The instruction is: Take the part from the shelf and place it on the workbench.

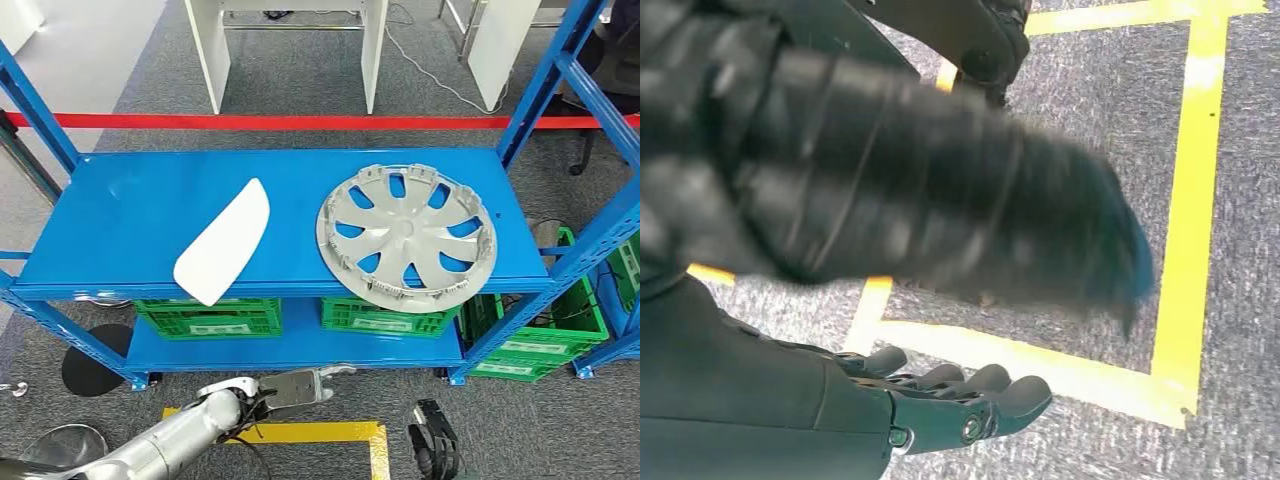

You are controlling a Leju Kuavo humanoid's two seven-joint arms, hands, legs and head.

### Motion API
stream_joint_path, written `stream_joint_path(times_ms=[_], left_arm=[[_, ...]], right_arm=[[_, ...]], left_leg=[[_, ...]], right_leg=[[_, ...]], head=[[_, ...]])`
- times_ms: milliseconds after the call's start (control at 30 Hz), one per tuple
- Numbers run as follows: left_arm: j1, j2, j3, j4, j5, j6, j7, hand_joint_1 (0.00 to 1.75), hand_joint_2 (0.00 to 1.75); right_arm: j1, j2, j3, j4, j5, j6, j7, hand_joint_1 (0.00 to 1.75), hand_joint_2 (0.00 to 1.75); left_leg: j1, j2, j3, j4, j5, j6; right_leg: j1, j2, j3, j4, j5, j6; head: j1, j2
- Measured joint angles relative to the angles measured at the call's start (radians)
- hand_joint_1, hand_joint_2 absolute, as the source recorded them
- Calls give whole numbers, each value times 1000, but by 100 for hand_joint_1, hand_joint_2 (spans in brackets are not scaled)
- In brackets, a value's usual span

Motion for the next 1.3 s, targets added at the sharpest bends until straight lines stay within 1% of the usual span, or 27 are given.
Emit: stream_joint_path(times_ms=[67,233,433,567,700,833,900,1033,1100,1133,1200,1300], left_arm=[[-7,0,-1,-28,20,-5,0,0,0],[-40,7,-5,-167,109,-25,4,0,0],[-88,17,-13,-323,160,-24,28,0,0],[-96,20,-17,-384,192,-4,25,0,175],[-93,23,-13,-431,248,30,24,0,175],[-84,30,18,-476,294,84,40,0,175],[-82,35,33,-493,300,96,44,0,175],[-77,43,49,-516,302,104,44,0,175],[-75,47,56,-523,290,129,53,0,175],[-74,50,60,-527,275,158,62,0,175],[-73,58,74,-536,223,248,88,0,175],[-70,80,109,-556,100,425,117,0,175]], right_arm=[[-3,1,0,0,2,-1,-10,0,175],[-10,3,0,-4,7,10,-48,0,175],[-13,5,0,-6,11,9,-54,0,175],[-13,8,-1,-6,13,10,-48,0,175],[-12,8,-1,-6,19,5,-39,0,175],[-6,8,-1,-8,32,-6,-38,0,175],[-3,8,-1,-8,33,-9,-39,0,175],[1,8,-1,-8,34,-10,-39,0,0],[2,8,-2,-8,32,-12,-40,0,0],[4,8,-2,-8,30,-13,-41,0,0],[12,8,-6,-9,23,-17,-49,0,0],[31,8,-21,-9,10,-25,-68,0,0]], left_leg=[[0,0,0,0,0,0],[0,0,0,0,0,0],[0,0,0,0,0,0],[0,0,0,0,0,0],[0,0,0,0,0,0],[0,0,0,0,0,0],[0,0,0,0,0,0],[0,0,0,0,0,0],[0,0,0,0,0,0],[0,0,0,0,0,0],[0,0,0,0,0,0],[0,0,0,0,0,0]], right_leg=[[0,0,0,0,0,0],[0,0,0,0,0,0],[0,0,0,0,0,0],[0,0,0,0,0,0],[0,0,0,0,0,0],[0,0,0,0,0,0],[0,0,0,0,0,0],[0,0,0,0,0,0],[0,0,0,0,0,0],[0,0,0,0,0,0],[0,0,0,0,0,0],[0,0,0,0,0,0]], head=[[0,0],[0,0],[0,0],[0,0],[0,0],[0,0],[0,0],[0,0],[0,0],[0,0],[0,0],[0,0]])
